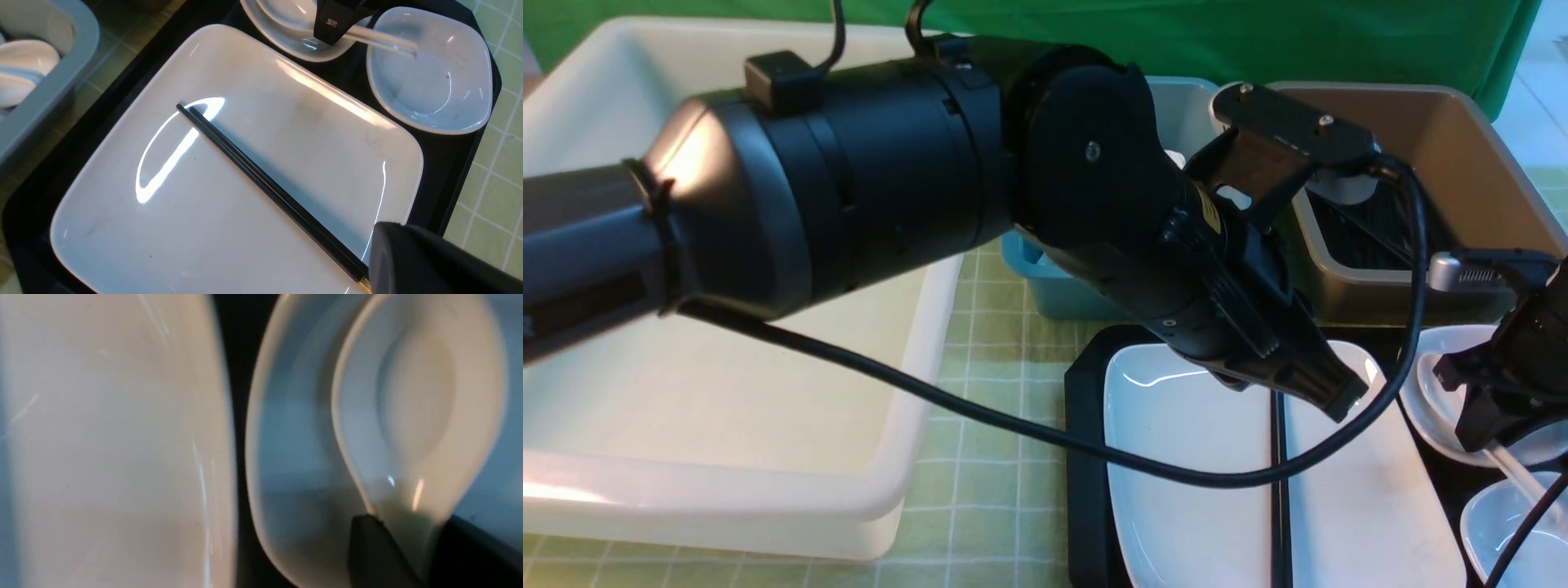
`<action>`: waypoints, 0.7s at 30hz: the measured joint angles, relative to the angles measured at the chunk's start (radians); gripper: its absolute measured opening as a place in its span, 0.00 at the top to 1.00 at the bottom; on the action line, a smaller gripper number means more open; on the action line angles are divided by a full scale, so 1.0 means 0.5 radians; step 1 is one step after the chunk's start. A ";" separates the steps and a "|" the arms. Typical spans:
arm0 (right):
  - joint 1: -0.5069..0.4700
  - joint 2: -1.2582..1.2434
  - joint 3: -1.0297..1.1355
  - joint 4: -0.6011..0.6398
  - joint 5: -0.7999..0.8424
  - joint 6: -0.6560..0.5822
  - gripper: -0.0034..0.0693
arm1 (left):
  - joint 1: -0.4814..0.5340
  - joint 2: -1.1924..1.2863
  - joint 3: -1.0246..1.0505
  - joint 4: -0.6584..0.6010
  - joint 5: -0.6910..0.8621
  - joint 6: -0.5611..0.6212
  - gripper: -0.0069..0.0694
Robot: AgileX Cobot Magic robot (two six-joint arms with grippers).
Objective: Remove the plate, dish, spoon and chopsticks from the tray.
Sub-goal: Use the right arm to grab a soup spoon from the plate, then use the right arm to put the soup spoon into the small storage box in the middle
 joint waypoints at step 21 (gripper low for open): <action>0.345 -0.544 -0.598 0.395 0.171 -0.101 0.93 | 0.487 0.000 -0.002 0.200 -0.059 -0.385 0.93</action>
